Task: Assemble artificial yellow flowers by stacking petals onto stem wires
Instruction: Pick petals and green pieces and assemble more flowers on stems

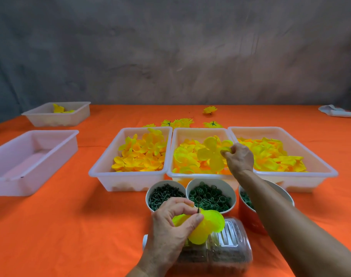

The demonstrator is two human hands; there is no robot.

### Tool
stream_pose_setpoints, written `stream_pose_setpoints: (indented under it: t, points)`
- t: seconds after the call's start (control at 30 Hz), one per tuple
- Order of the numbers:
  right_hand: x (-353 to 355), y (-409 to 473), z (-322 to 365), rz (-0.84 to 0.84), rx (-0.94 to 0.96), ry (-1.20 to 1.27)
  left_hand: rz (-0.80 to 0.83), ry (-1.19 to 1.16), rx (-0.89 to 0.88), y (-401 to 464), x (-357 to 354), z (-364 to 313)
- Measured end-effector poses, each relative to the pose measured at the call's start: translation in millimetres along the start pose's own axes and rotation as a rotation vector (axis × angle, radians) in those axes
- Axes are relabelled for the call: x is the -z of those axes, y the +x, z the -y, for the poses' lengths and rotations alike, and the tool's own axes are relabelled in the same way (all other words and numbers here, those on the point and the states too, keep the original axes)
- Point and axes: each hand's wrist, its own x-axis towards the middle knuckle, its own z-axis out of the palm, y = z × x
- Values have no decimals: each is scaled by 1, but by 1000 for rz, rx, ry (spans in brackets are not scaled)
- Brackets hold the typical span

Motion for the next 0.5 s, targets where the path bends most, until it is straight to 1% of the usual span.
stream_pose_setpoints:
  t: [0.07, 0.23, 0.33, 0.5]
  points:
    - [0, -1, 2, -34, -3, 92, 4, 5, -1, 0, 0, 0]
    - [6, -7, 13, -65, -114, 548, 5, -12, -5, 0, 0, 0]
    - [11, -14, 19, 13, -198, 812, -3, -23, -5, 0, -1, -1]
    - [19, -27, 25, 95, -258, 988, -6, -3, -1, 0, -2, -1]
